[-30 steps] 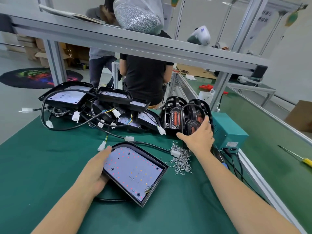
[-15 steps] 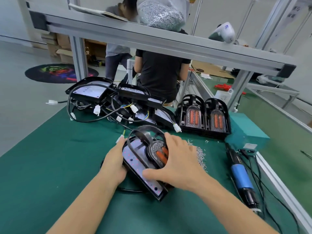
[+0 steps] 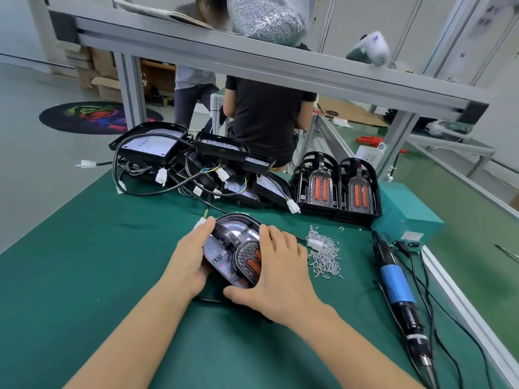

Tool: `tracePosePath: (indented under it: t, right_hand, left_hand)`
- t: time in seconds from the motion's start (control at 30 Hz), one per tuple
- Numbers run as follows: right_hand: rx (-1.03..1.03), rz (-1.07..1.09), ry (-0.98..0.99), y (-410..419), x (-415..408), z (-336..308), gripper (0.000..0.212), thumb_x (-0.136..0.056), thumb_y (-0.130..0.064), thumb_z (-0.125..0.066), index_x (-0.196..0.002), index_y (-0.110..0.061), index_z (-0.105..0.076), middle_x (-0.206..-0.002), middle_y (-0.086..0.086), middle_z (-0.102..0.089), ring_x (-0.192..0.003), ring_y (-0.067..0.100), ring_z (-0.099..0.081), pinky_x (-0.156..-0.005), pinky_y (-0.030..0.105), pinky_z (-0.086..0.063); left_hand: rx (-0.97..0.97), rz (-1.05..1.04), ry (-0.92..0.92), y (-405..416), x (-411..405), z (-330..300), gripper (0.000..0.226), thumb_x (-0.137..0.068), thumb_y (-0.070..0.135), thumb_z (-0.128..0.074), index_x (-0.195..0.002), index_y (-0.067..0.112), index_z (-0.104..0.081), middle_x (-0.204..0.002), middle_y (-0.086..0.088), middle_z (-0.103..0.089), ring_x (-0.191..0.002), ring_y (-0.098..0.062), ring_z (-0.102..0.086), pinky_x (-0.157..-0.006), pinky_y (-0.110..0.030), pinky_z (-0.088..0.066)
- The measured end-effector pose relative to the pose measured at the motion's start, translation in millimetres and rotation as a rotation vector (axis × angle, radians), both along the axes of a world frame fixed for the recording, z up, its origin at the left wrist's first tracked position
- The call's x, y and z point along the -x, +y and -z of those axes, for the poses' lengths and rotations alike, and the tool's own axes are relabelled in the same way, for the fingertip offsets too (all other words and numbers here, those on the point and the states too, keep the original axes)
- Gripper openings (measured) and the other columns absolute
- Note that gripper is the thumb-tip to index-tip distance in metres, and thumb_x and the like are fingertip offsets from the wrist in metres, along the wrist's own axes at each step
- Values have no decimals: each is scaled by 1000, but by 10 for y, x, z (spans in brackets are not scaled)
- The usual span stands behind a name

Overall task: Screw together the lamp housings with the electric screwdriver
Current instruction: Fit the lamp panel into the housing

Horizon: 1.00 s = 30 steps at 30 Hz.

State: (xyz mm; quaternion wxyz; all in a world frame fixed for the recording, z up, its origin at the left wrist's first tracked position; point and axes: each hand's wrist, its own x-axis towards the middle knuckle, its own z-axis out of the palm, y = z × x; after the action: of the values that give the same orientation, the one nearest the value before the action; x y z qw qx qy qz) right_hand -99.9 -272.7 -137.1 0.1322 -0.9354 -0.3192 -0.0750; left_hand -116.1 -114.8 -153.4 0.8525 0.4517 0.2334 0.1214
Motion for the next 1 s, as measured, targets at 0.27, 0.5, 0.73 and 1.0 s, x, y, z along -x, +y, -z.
tracePosePath:
  t: [0.27,0.5,0.73,1.0]
  right_hand:
    - [-2,-47,-53,-3,-106,138,116,-64,-89,-36,-154,-16,-20,-162,-3,-10,-148,19,-4,-113,37,21]
    - [-87,-70,0,-169,-246,125,100,-74,-86,-26,-154,-27,-22,-163,-9,-5,-148,10,4,-112,39,24]
    - [-72,-95,190,-358,-273,165,72,-94,-59,-45,-154,-26,-23,-161,-8,-11,-148,9,-3,-120,42,1]
    - [-384,0,272,-687,-363,-22,45,-100,-29,-51,-144,-19,-45,-149,-6,-38,-140,8,-28,-111,15,-13]
  left_hand:
    - [-84,36,17,53,-63,76,28,-90,23,-60,-105,1,-69,-107,-19,-70,-99,-32,-66,-92,-46,-51]
    - [-252,-90,99,106,-103,189,18,-91,20,-61,-79,9,-70,-78,-5,-73,-69,-18,-66,-74,-32,-51]
    - [-1134,-82,246,93,-43,225,25,-96,32,-43,-80,20,-59,-70,2,-58,-71,-19,-51,-62,-30,-36]
    - [-1295,-32,279,112,-80,102,23,-96,22,-47,-101,7,-64,-99,-14,-65,-94,-33,-55,-76,-35,-40]
